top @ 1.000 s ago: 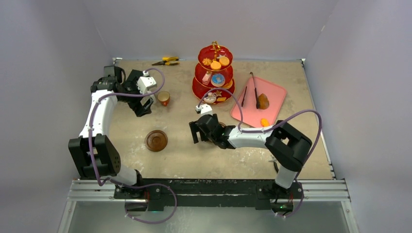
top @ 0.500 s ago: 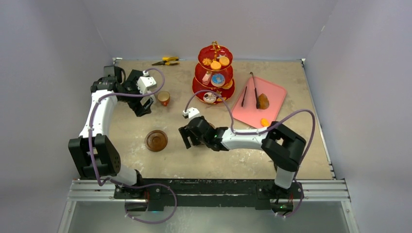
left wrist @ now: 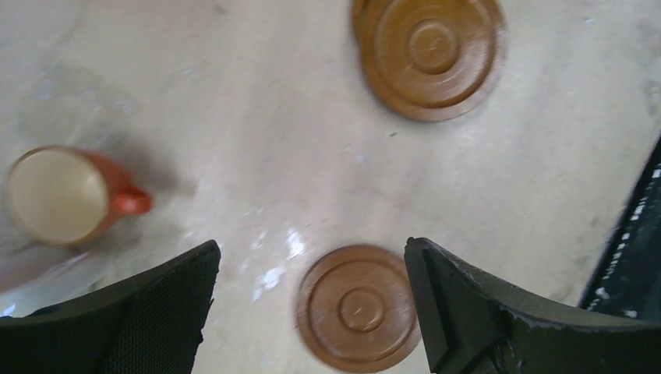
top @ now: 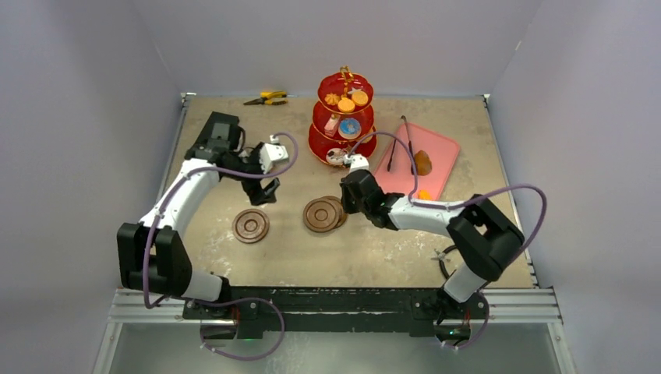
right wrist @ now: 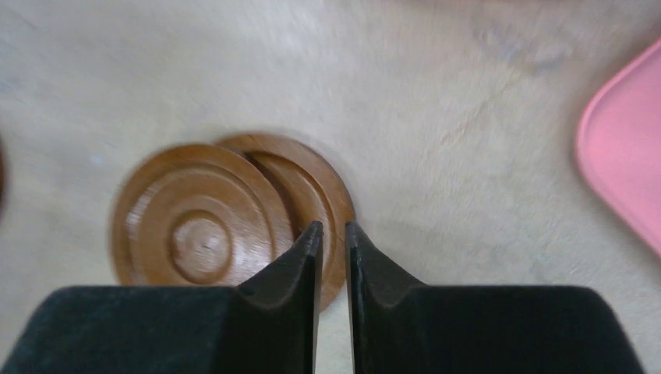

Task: Serve the afternoon tea
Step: Move the coaster to the center of the board.

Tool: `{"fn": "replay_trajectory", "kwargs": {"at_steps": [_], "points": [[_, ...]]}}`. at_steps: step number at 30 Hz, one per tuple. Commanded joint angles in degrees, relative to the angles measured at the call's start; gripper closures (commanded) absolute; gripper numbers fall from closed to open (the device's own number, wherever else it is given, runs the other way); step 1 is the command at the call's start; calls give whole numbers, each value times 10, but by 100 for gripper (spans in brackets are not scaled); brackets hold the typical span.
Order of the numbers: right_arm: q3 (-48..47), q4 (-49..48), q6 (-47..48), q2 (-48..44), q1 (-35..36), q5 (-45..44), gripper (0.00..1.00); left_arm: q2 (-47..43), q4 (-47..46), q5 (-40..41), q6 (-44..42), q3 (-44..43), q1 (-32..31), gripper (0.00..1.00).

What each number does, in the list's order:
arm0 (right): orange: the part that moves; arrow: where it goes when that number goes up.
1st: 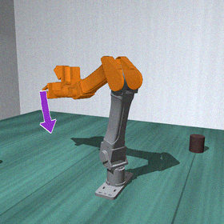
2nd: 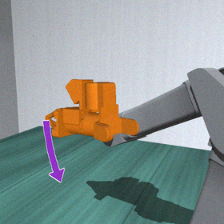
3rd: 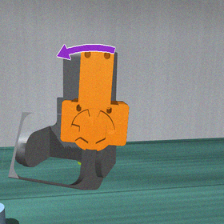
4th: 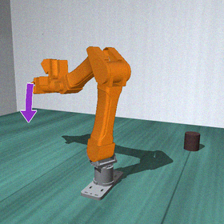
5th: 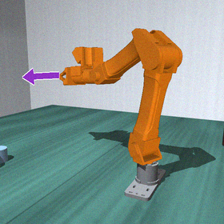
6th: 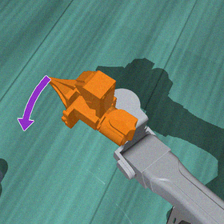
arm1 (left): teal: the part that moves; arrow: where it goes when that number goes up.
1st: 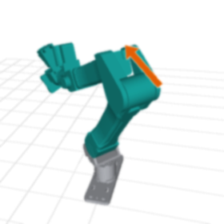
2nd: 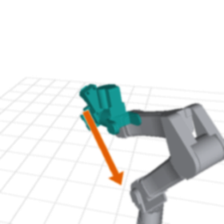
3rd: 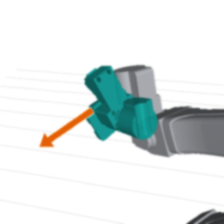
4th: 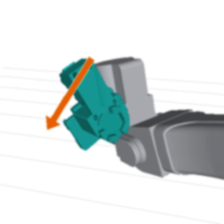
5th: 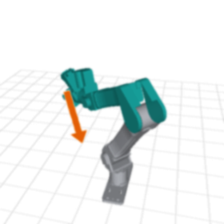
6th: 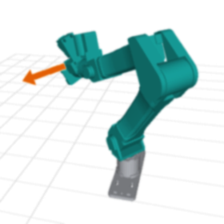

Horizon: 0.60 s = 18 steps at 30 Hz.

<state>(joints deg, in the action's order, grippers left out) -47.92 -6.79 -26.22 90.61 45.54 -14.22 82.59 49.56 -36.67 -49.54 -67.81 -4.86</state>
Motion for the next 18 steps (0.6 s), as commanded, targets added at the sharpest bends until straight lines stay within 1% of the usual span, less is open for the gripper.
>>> {"fn": "replay_trajectory", "kwargs": {"at_steps": [1,3,7,12,13,15,16,17,18], "points": [[15,-17,-14,41,5,-8,83,-27,-92,36,91,40,-65,14],[12,-24,-20,58,5,-5,88,-14,-109,63,117,50,-90,16],[13,-35,-25,74,5,-36,96,14,-114,131,112,40,-151,17],[14,-22,-25,83,9,-68,100,63,-163,195,165,8,-229,18],[15,-16,-25,82,12,-79,99,74,-175,215,179,5,-251,18],[21,-8,-27,71,19,-96,97,93,-199,229,203,5,-274,19],[26,-10,-28,63,21,-101,94,99,-211,235,214,8,-281,19],[32,-11,-30,55,24,-102,88,104,-219,238,224,14,-287,19],[36,-13,-32,51,26,-102,79,106,-225,243,234,19,-291,19]]}}
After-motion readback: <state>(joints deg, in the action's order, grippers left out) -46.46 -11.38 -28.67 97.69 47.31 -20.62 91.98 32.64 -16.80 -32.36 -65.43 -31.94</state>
